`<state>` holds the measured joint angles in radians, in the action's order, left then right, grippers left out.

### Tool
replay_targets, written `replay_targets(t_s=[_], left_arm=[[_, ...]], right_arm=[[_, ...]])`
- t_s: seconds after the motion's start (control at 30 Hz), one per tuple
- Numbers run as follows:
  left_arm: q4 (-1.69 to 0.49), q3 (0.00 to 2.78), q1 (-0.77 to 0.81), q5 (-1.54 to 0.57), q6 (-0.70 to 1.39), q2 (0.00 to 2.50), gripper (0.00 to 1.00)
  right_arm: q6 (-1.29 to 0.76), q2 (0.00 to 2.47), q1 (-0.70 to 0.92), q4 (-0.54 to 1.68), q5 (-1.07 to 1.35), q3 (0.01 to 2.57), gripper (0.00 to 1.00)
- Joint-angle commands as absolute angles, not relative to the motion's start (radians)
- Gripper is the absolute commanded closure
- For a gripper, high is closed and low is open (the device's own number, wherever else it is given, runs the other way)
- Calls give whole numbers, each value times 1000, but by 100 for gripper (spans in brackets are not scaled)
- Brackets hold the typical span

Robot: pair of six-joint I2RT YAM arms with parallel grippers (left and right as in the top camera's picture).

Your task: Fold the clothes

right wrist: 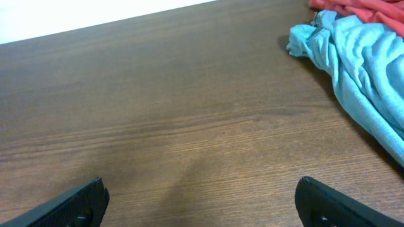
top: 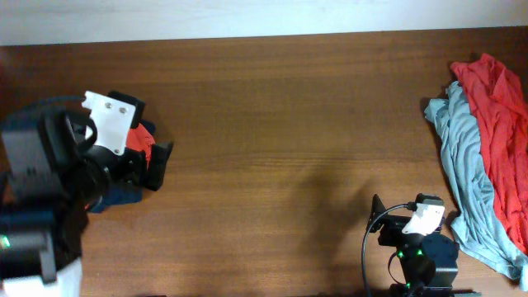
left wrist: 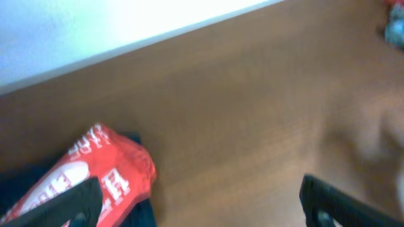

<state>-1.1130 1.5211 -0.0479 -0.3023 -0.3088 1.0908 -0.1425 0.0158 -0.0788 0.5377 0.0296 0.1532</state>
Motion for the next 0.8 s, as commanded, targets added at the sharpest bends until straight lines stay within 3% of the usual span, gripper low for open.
replay_targets(t_s=[0.0,0.37,0.77], left_arm=[[-927,1284,-13,-303,-303,952,1],[-411,485,-1,-366,-300,482,1],[-332,139,49,-386,-299,133,1]], right_arm=[[-139,6,-86,534,41,146,1],[-139,6,-86,534,41,146,1],[-139,6,-86,534,41,146,1]])
